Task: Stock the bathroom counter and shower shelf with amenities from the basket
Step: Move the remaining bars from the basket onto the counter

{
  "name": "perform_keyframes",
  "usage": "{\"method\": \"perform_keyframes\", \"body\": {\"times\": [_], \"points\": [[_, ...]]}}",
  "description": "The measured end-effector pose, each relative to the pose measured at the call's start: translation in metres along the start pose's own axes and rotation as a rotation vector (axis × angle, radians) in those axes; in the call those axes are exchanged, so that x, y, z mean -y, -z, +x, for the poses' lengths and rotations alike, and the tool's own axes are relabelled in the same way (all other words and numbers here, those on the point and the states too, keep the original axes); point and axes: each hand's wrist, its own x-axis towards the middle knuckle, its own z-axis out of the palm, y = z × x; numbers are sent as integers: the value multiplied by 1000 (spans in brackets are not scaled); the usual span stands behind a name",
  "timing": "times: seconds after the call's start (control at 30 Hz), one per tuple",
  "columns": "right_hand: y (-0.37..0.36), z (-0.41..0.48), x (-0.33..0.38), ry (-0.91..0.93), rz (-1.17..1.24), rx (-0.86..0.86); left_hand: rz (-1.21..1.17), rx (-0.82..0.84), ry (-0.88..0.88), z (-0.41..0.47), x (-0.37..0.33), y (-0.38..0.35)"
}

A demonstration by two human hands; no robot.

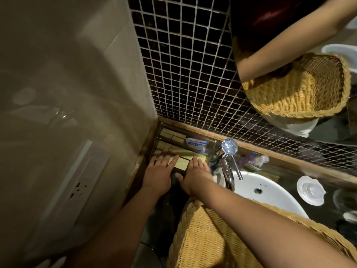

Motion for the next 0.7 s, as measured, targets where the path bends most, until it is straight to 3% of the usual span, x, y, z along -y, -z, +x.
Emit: {"method": "perform_keyframes", "body": {"times": [0.7], "points": [[-6,13,4,-9,-176,0,-57,52,32,6,1,-2]]}}
